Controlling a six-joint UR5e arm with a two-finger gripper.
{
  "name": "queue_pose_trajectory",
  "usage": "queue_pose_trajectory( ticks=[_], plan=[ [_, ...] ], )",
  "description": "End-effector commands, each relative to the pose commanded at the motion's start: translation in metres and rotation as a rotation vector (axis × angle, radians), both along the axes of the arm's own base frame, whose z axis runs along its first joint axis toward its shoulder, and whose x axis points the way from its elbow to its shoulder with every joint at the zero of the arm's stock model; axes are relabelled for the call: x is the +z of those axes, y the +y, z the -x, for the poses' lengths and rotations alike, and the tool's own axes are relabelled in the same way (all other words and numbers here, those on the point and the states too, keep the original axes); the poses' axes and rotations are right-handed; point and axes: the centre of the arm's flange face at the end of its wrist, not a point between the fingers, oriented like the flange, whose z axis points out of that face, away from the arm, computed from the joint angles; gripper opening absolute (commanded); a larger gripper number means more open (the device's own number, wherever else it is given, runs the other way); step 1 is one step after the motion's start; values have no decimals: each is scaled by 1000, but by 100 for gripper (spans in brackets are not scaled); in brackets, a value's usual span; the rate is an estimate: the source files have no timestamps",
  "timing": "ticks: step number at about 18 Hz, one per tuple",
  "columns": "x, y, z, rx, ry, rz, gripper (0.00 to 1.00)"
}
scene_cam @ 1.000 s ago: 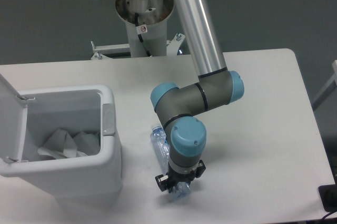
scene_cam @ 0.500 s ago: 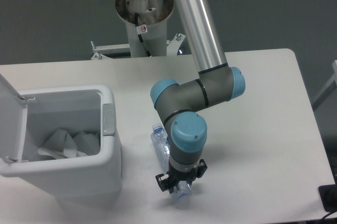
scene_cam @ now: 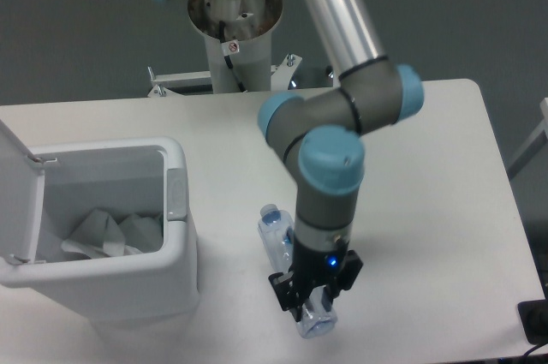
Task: Place the trash in the trash can
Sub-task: 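Lift the bottle and carry it over the trash bin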
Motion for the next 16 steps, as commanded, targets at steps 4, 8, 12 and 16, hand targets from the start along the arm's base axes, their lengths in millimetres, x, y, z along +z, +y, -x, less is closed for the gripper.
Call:
queue_pose_trajectory(
  ticks=[4,8,12,16],
  plan=[
    [97,-12,-12,-46,108,-185,55],
    [163,-22,-40,-95,195,-299,55],
    [182,-9,-82,-183,216,-334,55],
    [177,26,-160,-314,195,-337,55]
  ],
)
